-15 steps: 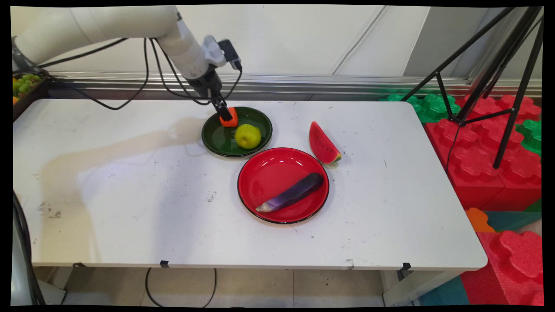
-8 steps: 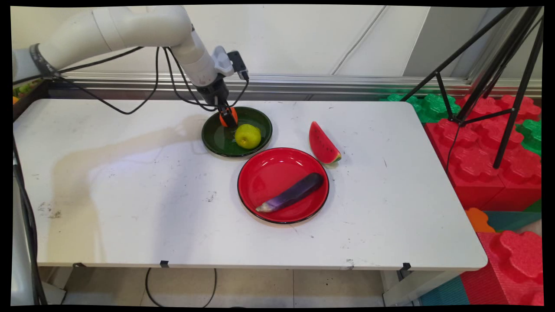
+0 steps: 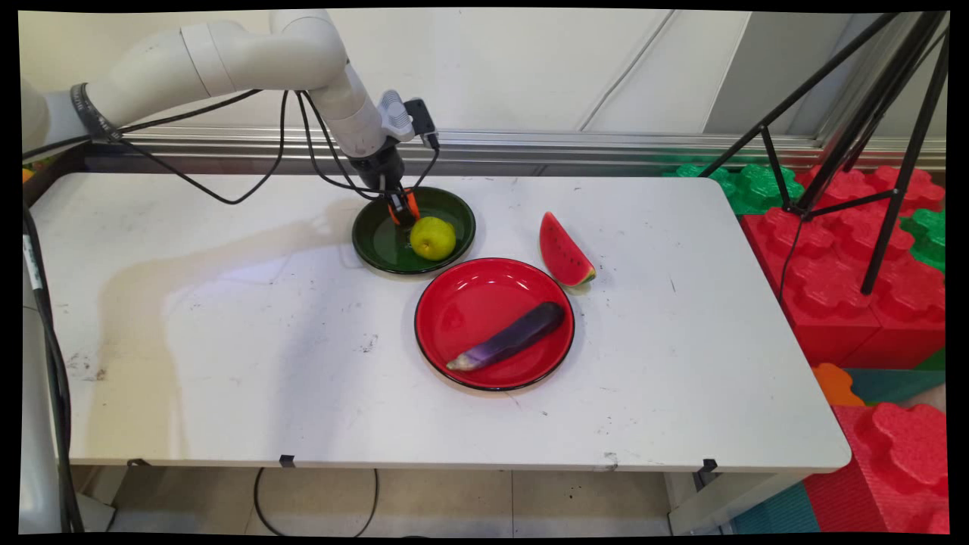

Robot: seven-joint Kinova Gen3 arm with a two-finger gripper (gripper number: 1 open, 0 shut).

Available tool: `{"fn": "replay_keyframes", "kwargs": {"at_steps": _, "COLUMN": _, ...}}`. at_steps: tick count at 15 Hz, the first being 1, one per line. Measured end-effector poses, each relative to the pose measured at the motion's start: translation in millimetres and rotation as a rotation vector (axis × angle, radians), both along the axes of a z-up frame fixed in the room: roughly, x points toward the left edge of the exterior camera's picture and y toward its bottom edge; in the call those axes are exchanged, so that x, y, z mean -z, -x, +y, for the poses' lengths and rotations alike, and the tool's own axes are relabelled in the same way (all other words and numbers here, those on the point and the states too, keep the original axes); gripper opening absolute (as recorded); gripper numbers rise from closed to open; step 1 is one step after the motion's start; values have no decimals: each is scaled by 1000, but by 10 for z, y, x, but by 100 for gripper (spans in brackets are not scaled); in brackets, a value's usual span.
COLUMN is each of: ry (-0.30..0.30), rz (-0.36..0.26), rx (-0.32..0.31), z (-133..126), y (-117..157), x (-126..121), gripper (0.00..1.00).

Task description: Place the picked object on the table

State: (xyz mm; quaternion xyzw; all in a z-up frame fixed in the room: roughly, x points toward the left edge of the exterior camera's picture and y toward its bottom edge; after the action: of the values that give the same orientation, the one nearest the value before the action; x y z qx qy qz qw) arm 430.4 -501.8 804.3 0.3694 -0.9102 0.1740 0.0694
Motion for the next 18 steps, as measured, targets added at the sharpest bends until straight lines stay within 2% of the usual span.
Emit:
{"fn": "replay_keyframes", "kwargs": {"at_steps": 5, "ry": 21, "rz": -13, "rx": -4, "z": 96, "y": -16, "x": -125, "gripper": 0}}
{"fn": "replay_keyframes", "kwargs": {"at_steps": 8, "ry": 51, "rz": -16, "rx": -12, "z": 235, "y": -32, "x": -340, "gripper": 0}}
{"fn": "replay_keyframes", "kwargs": {"at_steps": 11, "ry": 106, "rz": -12, "rx": -16, "z": 521, "y": -62, "x": -742, "gripper": 0}}
{"fn": "replay_keyframes", "kwargs": {"at_steps": 14, "ry": 136, "rz": -5, "rx": -18, "z": 735, "y": -102, "x": -985, "gripper": 0}}
{"fn": "replay_keyframes", "kwargs": {"at_steps": 18, "ry": 154, "rz": 5, "rx": -28, "z": 1206, "y": -248, "x": -1311, "gripper": 0}}
